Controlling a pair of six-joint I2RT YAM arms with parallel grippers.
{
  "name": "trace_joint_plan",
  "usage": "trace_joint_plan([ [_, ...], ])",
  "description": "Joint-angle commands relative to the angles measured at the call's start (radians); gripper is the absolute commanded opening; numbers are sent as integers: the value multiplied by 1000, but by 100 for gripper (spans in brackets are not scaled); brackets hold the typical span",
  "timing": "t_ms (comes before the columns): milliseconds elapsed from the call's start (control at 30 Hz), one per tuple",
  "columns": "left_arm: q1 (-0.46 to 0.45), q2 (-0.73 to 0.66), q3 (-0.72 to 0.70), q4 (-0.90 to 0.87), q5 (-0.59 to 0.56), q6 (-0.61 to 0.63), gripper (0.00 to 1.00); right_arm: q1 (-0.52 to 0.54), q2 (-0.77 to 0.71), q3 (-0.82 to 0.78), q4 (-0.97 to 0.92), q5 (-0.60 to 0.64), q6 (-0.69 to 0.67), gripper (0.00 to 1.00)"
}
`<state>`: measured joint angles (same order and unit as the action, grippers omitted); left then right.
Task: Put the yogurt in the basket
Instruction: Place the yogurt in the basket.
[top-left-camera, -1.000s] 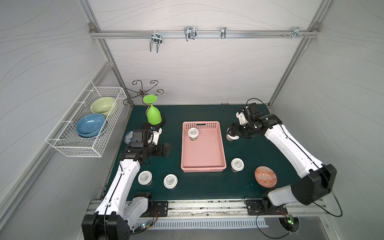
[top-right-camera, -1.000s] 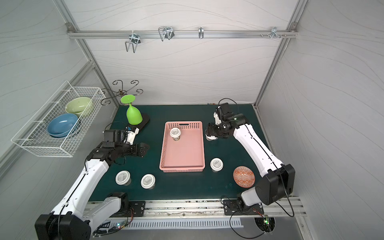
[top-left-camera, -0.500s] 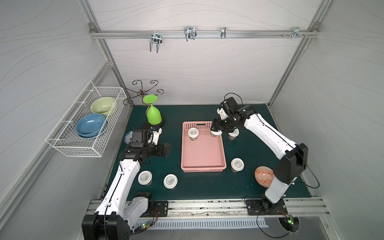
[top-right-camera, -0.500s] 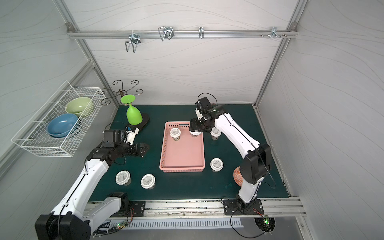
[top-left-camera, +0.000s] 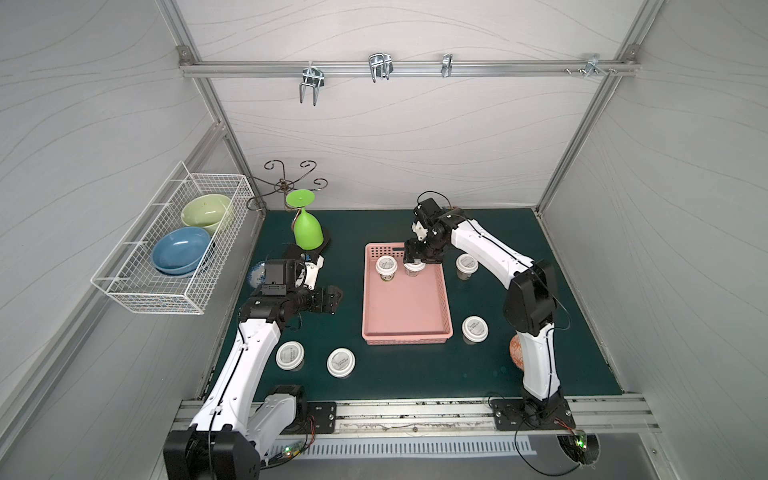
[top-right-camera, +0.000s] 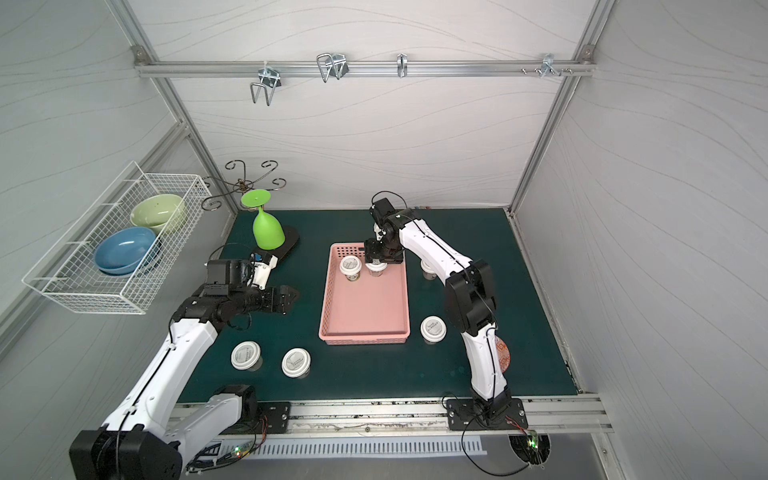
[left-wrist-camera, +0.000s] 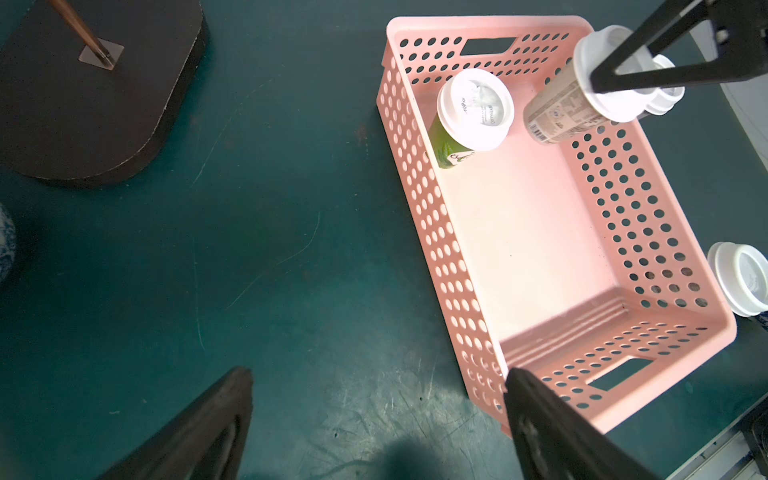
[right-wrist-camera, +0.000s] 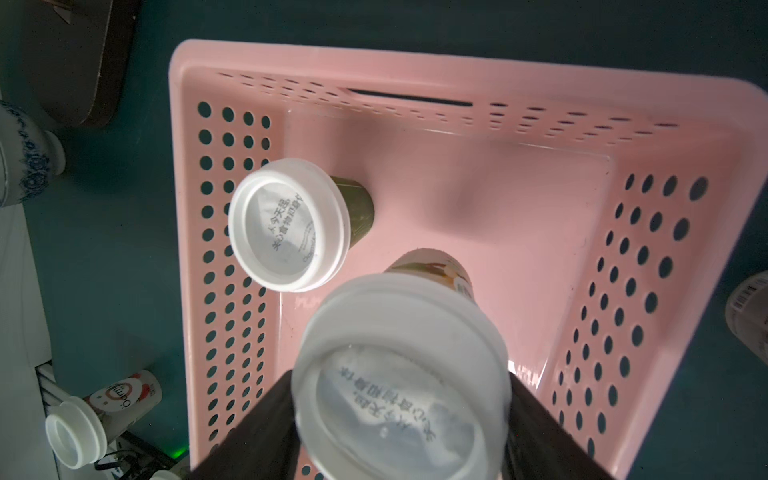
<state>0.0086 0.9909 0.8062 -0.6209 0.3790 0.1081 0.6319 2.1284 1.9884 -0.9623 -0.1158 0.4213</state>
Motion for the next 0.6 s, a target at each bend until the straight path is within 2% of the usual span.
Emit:
trace_joint_plan([
  [0,8,-14,-1,39,19,-1,98,6,46,49,-20,15,-20,70],
  [300,8,-17,-6,40,21,2,98,6,147,90,-16,41,-37,74],
  [567,7,-18,2,32,41,16,98,6,142,79,-22,55,-50,82],
])
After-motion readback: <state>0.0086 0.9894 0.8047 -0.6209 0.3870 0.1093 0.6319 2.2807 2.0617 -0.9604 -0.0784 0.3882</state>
